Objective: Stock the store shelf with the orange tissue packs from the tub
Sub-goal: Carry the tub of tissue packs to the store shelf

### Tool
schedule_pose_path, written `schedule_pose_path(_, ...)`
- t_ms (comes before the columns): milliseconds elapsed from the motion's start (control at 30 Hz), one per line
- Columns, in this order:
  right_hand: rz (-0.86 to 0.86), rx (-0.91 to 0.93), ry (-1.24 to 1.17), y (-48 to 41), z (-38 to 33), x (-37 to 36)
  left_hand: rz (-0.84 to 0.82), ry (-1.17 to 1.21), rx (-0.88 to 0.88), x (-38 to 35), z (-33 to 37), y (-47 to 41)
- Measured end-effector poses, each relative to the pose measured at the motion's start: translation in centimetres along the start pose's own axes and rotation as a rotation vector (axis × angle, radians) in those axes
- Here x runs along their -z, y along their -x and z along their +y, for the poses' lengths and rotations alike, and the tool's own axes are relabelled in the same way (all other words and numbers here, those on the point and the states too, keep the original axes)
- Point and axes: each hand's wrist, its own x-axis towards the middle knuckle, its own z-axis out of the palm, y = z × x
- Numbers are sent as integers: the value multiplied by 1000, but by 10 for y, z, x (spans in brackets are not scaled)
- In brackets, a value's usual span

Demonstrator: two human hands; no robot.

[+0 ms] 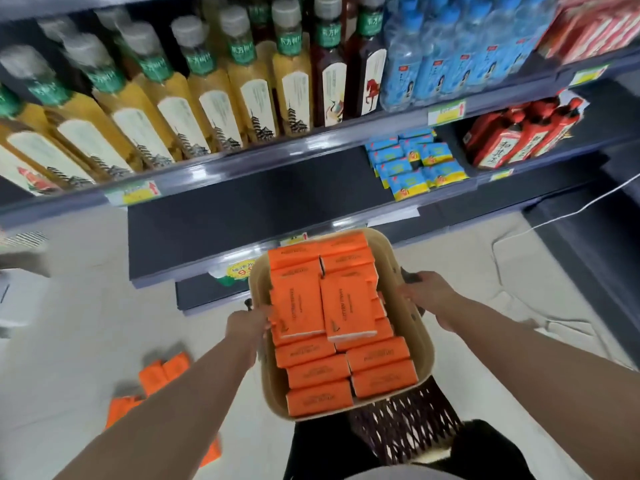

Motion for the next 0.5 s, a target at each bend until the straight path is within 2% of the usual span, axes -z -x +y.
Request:
schedule_pose_path(333, -85, -40, 41, -80, -35, 9, -13, -16, 10, -29, 58, -49)
schedule_pose_path(500, -183, 3, 94, -121, -48, 32, 107, 56, 29, -62, 49, -62)
